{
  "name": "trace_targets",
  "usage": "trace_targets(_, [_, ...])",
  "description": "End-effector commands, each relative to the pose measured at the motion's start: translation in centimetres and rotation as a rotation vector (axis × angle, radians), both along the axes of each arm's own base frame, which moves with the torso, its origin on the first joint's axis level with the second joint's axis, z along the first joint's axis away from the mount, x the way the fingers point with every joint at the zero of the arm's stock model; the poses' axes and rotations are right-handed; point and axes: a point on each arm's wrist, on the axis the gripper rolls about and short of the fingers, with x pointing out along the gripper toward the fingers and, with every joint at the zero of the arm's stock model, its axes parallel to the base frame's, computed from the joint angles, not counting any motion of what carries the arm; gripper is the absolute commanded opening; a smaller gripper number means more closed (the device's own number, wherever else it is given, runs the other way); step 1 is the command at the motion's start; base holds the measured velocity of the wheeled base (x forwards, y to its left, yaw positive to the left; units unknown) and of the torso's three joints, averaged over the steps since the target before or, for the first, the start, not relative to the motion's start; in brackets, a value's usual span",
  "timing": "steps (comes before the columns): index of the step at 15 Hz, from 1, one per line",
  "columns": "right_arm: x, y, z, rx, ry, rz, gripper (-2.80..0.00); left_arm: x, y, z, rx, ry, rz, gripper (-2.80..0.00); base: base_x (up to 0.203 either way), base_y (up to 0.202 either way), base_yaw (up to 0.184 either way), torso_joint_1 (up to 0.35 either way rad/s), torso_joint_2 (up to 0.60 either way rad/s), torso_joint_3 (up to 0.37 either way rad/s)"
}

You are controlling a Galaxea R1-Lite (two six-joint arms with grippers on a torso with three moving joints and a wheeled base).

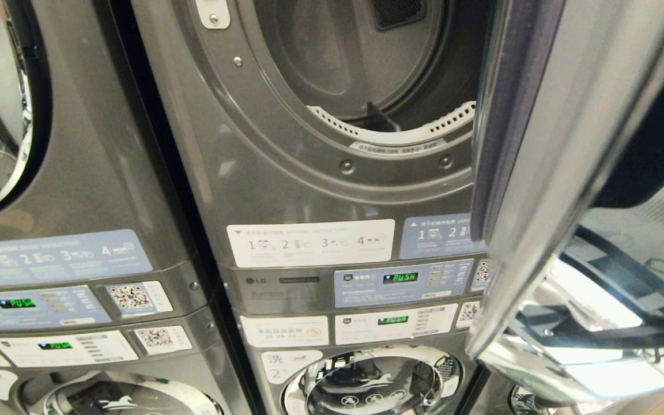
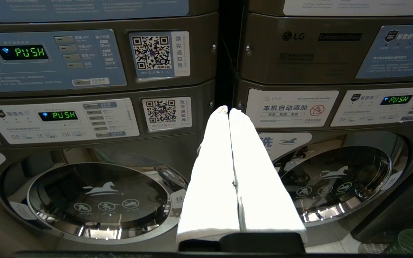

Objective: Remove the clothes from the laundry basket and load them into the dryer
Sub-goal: Open the dryer

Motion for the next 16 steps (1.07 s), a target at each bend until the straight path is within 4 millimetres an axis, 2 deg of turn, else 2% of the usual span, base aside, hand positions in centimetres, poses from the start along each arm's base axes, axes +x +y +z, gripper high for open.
trace_targets(1, [1.2, 1.4, -3.0, -0.101, 0.093, -0.027, 0.00, 0.0, 0.0, 0.0, 0.000, 0.001, 0.001, -2.80, 0.000, 0.000, 0.000, 0.000, 0.00, 0.000])
trace_targets(4, [2.4, 2.7, -9.1, -0.238, 0.227, -0.078, 0.00, 0.0, 0.0, 0.0, 0.000, 0.002, 0.001, -2.80, 0.000, 0.000, 0.000, 0.000, 0.00, 0.000])
trace_targets(6, [3.0, 3.4, -12.2, -0.226, 0.318, -0.198, 0.00, 0.0, 0.0, 0.0, 0.000, 0.001, 0.001, -2.80, 0.000, 0.000, 0.000, 0.000, 0.00, 0.000])
trace_targets(8, [3.3, 3.8, -13.8, -0.163, 0.376, -0.402, 0.00, 0.0, 0.0, 0.0, 0.000, 0.000, 0.001, -2.80, 0.000, 0.000, 0.000, 0.000, 0.00, 0.000])
trace_targets(11, [3.4, 4.0, -15.0, -0.117, 0.429, -0.625, 0.00, 0.0, 0.0, 0.0, 0.000, 0.003, 0.001, -2.80, 0.000, 0.000, 0.000, 0.000, 0.00, 0.000])
trace_targets(14, [2.3, 3.9, -16.4, -0.188, 0.320, -0.691, 0.00, 0.0, 0.0, 0.0, 0.000, 0.000, 0.001, -2.80, 0.000, 0.000, 0.000, 0.000, 0.00, 0.000])
trace_targets(16, [2.5, 3.9, -17.0, -0.308, 0.247, -0.678, 0.00, 0.0, 0.0, 0.0, 0.000, 0.000, 0.001, -2.80, 0.000, 0.000, 0.000, 0.000, 0.00, 0.000])
